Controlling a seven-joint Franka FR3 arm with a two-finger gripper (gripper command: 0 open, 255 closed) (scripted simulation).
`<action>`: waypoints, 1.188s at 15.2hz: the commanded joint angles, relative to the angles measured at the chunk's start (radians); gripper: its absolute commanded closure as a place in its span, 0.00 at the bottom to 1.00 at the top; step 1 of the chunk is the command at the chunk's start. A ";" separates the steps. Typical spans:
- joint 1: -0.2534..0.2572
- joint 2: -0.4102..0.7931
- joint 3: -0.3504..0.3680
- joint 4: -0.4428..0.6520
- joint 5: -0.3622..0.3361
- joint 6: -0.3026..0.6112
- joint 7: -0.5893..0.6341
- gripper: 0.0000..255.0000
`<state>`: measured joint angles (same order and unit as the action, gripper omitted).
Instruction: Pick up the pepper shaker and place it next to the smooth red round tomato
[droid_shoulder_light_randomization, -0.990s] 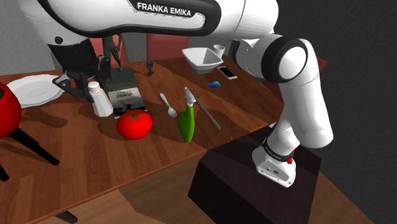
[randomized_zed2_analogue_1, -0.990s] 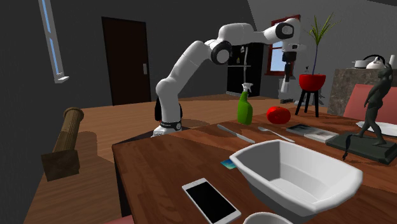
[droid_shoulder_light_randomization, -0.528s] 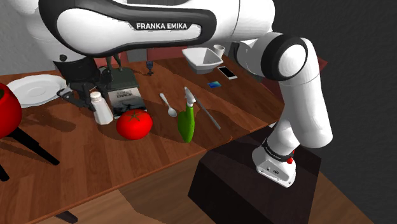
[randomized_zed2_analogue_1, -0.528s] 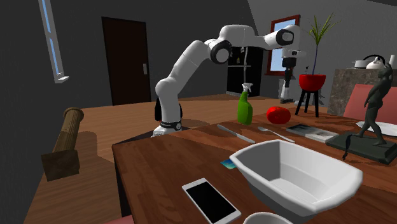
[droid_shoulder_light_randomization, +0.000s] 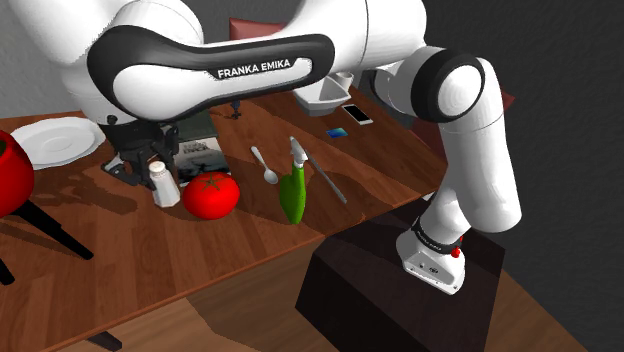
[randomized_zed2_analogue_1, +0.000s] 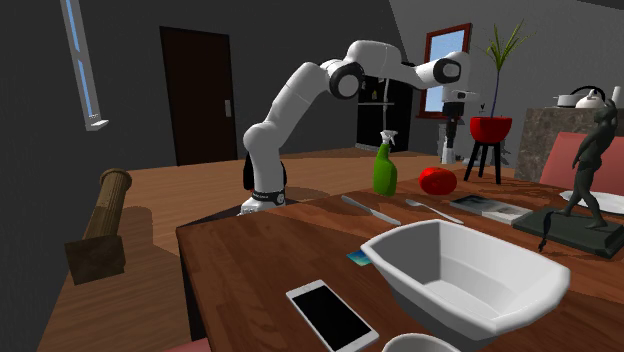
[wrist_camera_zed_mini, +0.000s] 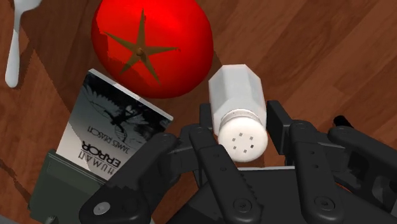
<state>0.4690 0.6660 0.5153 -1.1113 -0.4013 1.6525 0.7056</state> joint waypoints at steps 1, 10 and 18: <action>-0.005 0.000 0.000 -0.030 -0.001 0.029 0.006 1.00; -0.024 0.012 -0.006 -0.136 -0.012 0.140 0.028 1.00; -0.029 0.031 -0.013 -0.190 -0.025 0.209 0.044 1.00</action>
<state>0.4400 0.6964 0.5026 -1.2990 -0.4253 1.8582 0.7484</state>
